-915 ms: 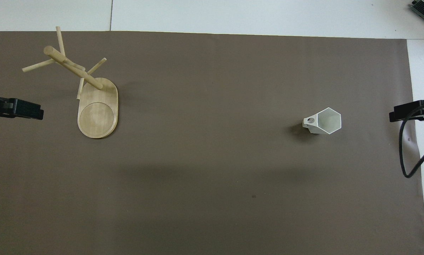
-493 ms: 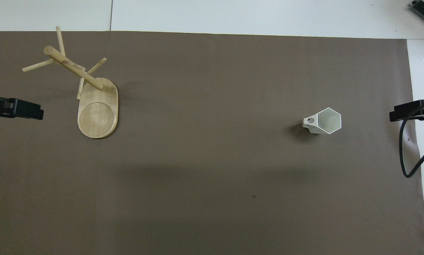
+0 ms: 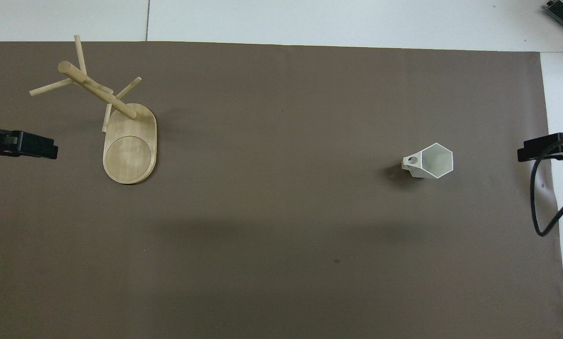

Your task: Hang cup on rack

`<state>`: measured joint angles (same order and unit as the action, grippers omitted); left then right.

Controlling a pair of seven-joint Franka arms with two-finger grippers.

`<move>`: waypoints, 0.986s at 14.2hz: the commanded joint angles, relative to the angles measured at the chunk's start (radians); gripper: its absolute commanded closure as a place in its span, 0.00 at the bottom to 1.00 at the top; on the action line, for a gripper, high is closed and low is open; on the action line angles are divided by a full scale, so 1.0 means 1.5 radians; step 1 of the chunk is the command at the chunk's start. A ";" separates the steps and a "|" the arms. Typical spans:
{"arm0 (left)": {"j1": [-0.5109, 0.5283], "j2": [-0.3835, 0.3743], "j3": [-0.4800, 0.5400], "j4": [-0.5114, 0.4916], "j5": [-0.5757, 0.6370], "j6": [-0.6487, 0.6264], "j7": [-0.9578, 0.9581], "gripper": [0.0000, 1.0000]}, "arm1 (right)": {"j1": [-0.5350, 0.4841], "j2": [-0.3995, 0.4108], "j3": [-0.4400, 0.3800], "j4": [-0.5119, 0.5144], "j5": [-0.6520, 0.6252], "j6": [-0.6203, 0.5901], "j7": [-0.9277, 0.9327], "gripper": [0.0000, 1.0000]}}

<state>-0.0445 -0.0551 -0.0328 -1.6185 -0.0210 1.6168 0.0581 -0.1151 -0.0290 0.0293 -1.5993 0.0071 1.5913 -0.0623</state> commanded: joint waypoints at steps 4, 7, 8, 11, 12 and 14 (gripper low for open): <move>0.003 -0.016 -0.004 -0.016 0.014 -0.003 -0.007 0.00 | -0.005 -0.014 0.005 -0.019 -0.008 -0.008 0.006 0.00; 0.003 -0.016 -0.004 -0.016 0.014 -0.003 -0.007 0.00 | -0.005 -0.014 0.006 -0.018 -0.006 -0.008 0.005 0.00; 0.003 -0.016 -0.004 -0.016 0.014 -0.003 -0.007 0.00 | -0.005 -0.014 0.006 -0.018 -0.005 -0.009 0.005 0.00; 0.003 -0.016 -0.004 -0.016 0.014 -0.002 -0.007 0.00 | -0.005 -0.014 0.006 -0.018 -0.005 -0.009 0.005 0.00; 0.003 -0.016 -0.004 -0.016 0.014 -0.003 -0.007 0.00 | -0.005 -0.014 0.006 -0.018 -0.004 -0.008 0.006 0.00; 0.003 -0.016 -0.004 -0.016 0.014 -0.003 -0.007 0.00 | -0.005 -0.014 0.006 -0.018 -0.004 -0.008 0.005 0.00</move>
